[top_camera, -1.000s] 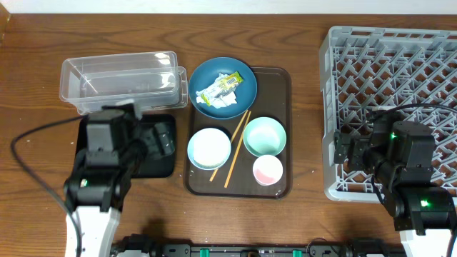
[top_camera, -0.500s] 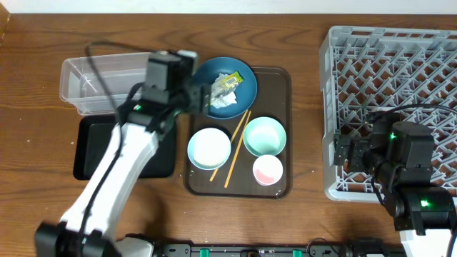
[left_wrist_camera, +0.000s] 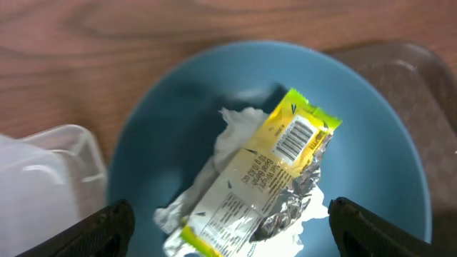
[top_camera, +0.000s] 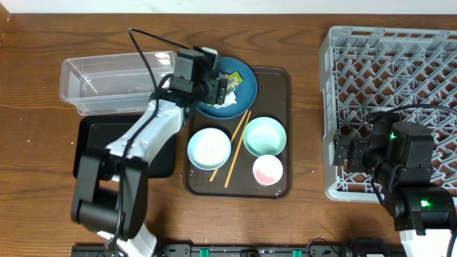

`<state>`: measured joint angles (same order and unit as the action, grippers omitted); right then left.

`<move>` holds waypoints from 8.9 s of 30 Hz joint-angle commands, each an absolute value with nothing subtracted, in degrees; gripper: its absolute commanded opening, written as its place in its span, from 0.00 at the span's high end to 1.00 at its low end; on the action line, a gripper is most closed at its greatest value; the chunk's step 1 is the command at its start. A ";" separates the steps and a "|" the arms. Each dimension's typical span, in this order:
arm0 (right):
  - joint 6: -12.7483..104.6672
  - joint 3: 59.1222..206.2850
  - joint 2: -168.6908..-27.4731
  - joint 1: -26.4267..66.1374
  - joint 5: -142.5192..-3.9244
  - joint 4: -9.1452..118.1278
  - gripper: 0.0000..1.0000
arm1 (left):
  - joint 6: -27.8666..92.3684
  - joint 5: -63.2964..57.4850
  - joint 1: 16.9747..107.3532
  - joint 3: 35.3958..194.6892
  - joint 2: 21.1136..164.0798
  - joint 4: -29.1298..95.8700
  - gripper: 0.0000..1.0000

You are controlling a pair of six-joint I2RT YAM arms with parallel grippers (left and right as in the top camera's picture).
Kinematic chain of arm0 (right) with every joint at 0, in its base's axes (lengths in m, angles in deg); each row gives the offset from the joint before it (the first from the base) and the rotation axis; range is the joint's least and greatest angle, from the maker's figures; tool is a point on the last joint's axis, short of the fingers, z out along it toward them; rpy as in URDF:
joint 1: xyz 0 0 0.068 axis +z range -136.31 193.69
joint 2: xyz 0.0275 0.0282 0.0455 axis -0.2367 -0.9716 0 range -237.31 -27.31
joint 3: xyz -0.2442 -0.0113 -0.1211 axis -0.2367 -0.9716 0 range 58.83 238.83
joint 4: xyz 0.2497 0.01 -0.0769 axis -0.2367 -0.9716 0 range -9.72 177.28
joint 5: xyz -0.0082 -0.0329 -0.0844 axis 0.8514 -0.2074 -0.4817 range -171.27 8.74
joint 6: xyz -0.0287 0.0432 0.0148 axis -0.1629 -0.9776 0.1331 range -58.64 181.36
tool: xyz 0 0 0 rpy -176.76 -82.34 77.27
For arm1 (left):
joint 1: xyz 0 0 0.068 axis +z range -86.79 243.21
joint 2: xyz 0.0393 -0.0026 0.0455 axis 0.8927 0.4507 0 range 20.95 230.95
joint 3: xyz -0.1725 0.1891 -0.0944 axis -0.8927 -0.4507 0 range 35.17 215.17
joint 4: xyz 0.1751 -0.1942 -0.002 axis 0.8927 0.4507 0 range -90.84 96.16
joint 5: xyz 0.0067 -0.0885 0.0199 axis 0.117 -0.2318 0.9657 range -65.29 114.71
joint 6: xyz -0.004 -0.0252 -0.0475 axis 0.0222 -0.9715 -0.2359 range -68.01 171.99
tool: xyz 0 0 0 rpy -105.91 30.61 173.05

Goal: Sort waste into correct bins and load items into the dishwasher rack
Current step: 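Reach the left gripper to the blue plate and grasp the wrapper, then lift the wrapper and tissue with the left gripper into the clear bin, then move the left gripper to the pink cup and grasp it, then hand the pink cup from the left gripper to the right gripper, then carry the pink cup with the right gripper into the dish rack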

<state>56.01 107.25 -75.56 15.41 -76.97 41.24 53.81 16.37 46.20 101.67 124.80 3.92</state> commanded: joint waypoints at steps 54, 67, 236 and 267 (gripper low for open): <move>56.25 108.10 -75.21 15.15 -76.71 40.97 0.01 | 52.57 14.84 44.47 102.54 132.98 1.25 0.29; 56.28 108.13 -75.21 15.15 -76.71 40.95 0.01 | 52.57 14.86 44.49 102.54 129.39 1.91 0.94; 62.66 108.10 -96.02 18.05 -4.41 75.48 0.55 | 35.17 -52.28 44.86 103.11 109.37 22.85 0.59; 54.11 130.66 -93.79 -4.42 -83.42 31.55 0.91 | 35.98 23.91 55.68 103.11 94.03 53.60 0.37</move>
<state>55.75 128.50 -93.00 0.22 -76.34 32.36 35.50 21.51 55.36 102.41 94.14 53.25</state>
